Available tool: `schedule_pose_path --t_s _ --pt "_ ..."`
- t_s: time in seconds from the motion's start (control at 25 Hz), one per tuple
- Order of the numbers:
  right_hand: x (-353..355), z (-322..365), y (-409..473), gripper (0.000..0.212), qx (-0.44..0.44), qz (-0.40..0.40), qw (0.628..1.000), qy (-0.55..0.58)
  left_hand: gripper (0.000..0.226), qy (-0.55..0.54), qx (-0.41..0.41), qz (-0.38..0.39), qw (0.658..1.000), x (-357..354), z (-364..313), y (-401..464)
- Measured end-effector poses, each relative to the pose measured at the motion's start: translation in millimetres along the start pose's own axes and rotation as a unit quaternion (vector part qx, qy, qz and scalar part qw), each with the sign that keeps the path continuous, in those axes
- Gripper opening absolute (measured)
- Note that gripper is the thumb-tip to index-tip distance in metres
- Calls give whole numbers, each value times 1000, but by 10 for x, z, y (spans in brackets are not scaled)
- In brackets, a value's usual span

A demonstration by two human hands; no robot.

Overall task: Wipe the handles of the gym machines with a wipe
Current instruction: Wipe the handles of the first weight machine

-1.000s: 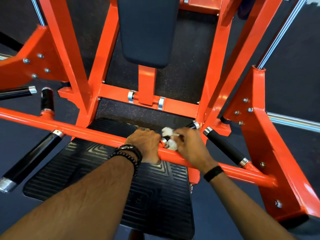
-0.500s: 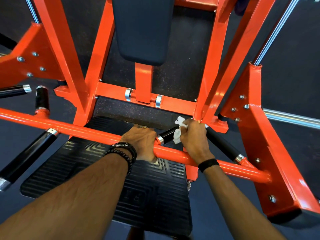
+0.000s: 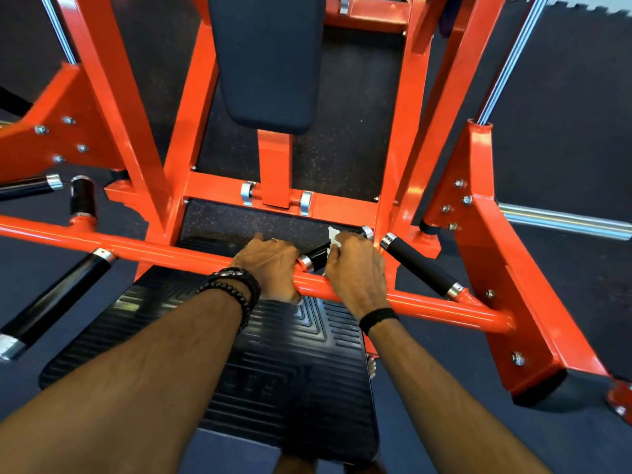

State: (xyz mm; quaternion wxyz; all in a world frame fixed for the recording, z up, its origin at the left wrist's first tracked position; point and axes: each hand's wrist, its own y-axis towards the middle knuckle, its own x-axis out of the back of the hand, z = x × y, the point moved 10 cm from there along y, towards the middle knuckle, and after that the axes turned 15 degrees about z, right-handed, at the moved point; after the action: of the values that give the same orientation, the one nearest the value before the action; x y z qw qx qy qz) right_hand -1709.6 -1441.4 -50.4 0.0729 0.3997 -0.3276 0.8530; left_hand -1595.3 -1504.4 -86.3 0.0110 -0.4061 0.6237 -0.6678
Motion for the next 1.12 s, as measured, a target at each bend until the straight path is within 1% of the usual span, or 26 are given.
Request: schedule_pose_path --t_s 0.04,0.12,0.16,0.2,0.24,0.32,0.36,0.4,0.48,0.52,0.6,0.64,0.72,0.76,0.8,0.92,0.96,1.04,1.12 --pt "-1 14 -6 15 2 1 1000 -2 78 17 4 -7 1000 17 -15 -26" --pt "19 27 -15 16 1 1 1000 1 108 33 26 -4 999 -8 -16 -78" --pt "32 36 -19 16 2 0 1000 4 121 18 45 -3 999 -26 6 -115" --pt "45 52 -22 17 3 -1 1000 6 129 -7 65 -4 998 -34 27 -153" --pt "51 60 -32 16 3 1 1000 8 132 -27 84 -4 996 -51 25 -194" --pt "43 40 -25 15 10 4 1000 20 127 -33 120 -10 992 -108 4 -250" --pt "26 4 -3 14 10 14 999 34 118 -25 131 -15 991 -119 -10 -258" --pt "-7 -59 27 14 1 30 998 64 104 -16 134 -22 991 -116 -24 -253" --pt "-75 -217 134 12 -23 47 988 148 74 0 123 -42 991 -65 -37 -214" --pt "-97 -289 193 12 -36 51 982 177 64 -2 121 -42 992 -55 -36 -211" --pt "-62 -412 297 12 -61 49 981 180 54 -3 121 -42 992 -44 -43 -227" --pt "-17 -504 354 14 -78 35 981 171 51 1 122 -48 991 -32 -54 -233" --pt "126 -675 394 14 -112 -11 980 164 48 4 124 -56 991 -22 -68 -227" --pt "147 -692 383 13 -122 -21 979 159 47 4 125 -57 991 -29 -58 -214" --pt "91 -621 328 12 -124 -12 980 156 48 5 123 -55 991 -44 -46 -191" --pt "-323 -162 21 11 -81 72 980 169 56 14 111 -28 993 -125 -28 -107" --pt "-346 -145 -2 9 -92 71 975 188 59 18 110 -27 993 -142 -23 -96" --pt "-215 -455 166 3 -167 32 960 220 61 19 109 -41 993 -120 -23 -108" --pt "-37 -836 303 1 -241 -7 928 283 69 13 108 -48 993 -100 -35 -132"
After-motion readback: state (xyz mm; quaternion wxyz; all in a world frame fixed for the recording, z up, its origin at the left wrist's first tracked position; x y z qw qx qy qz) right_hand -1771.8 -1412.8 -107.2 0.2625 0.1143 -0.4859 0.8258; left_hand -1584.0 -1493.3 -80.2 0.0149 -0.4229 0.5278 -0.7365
